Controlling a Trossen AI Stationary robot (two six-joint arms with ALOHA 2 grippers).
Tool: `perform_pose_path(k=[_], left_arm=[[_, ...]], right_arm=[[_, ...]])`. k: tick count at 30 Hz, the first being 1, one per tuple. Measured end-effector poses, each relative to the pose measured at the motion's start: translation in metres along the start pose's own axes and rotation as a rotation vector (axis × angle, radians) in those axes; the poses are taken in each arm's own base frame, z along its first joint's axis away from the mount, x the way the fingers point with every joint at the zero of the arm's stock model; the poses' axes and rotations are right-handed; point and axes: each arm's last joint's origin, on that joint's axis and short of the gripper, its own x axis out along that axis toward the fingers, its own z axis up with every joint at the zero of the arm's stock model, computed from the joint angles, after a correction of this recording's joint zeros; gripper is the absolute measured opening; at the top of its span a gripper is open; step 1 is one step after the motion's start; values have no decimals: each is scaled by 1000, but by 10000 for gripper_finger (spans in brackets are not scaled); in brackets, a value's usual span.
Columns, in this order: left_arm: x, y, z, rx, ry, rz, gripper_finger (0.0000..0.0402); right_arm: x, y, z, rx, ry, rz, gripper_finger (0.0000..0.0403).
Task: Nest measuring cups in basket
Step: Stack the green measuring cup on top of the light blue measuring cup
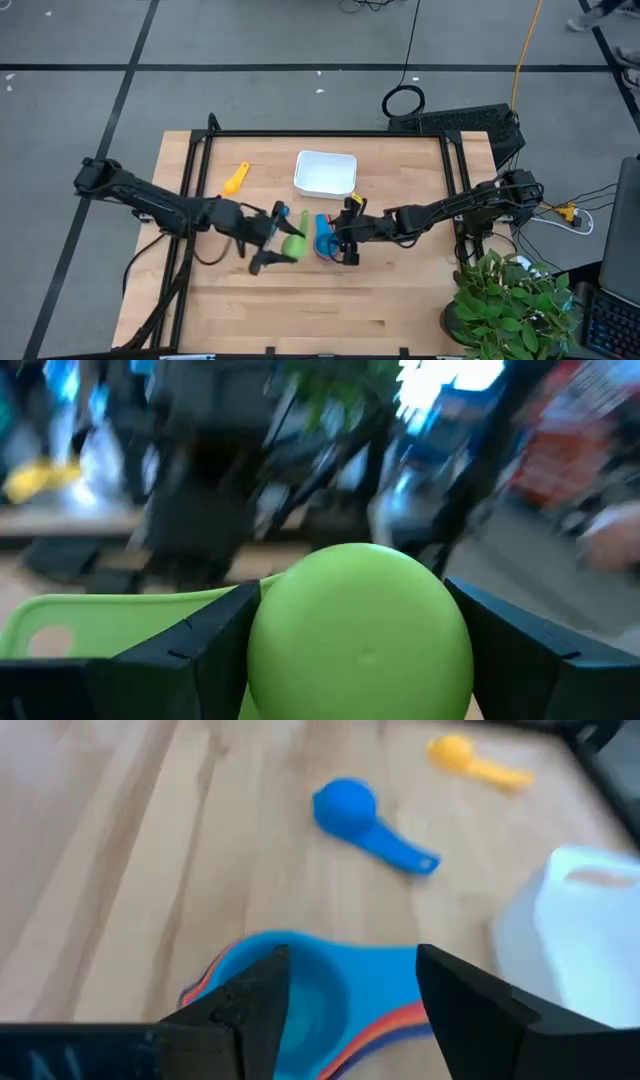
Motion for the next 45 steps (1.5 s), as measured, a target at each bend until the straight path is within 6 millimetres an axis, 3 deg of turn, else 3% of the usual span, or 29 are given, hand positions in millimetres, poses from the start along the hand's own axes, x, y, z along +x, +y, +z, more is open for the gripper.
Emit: perform_pose_path(k=[7,16,20,23,27,37,45], left_arm=[[-18,-3,-7,-63,-303,-128,284],[-28,0,-19,-187,-381,-54,285],[-30,2,-14,-238,-440,-1,285],[-31,6,-11,-268,-481,19,287],[-33,10,-8,-299,-523,32,286],[-35,20,-7,-348,-543,59,287],[-36,25,-6,-353,-548,76,293]], right_arm=[[-1,-3,14,-102,-136,-145,210],[-13,-6,46,-326,-410,-330,210],[-17,-4,51,-485,-445,-383,211],[-19,-5,54,-492,-473,-401,218],[-19,-8,56,-466,-492,-408,249],[-15,-17,61,-464,-602,-409,374],[13,-20,54,-552,-648,-512,391]])
